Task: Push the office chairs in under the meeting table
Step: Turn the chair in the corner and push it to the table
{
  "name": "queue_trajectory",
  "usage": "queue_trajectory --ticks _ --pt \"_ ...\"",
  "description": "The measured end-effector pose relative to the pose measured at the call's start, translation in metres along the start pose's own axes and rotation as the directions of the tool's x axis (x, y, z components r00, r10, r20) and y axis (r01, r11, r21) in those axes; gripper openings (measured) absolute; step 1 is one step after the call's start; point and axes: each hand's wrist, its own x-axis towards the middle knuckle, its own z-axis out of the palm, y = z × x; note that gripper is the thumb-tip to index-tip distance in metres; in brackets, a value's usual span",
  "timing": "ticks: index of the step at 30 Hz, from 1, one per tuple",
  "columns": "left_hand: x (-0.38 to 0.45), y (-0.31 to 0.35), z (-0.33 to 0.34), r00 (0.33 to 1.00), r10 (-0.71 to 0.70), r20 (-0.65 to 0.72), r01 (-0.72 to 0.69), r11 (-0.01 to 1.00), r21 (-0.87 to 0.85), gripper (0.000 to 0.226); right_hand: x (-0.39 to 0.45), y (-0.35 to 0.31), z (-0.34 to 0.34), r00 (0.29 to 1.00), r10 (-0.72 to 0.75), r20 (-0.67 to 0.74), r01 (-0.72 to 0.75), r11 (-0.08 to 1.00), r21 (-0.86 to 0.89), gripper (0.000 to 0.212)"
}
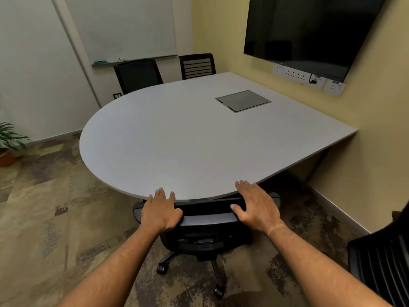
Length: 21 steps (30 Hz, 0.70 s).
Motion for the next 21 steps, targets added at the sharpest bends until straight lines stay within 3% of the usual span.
queue_trajectory --ticks 13,21 --pt "-0.017 -0.003 0.006 0.999 -0.04 0.019 0.04 0.999 -0.024 0.072 -0.008 -0.003 -0.003 0.998 -0.04 -0.043 0.041 0.999 0.024 0.08" --pt "-0.009 -0.017 0.002 0.985 -0.082 -0.153 0.07 0.994 -0.083 0.08 0.017 -0.006 0.0 0.999 -0.04 -0.034 0.041 0.999 0.012 0.079"
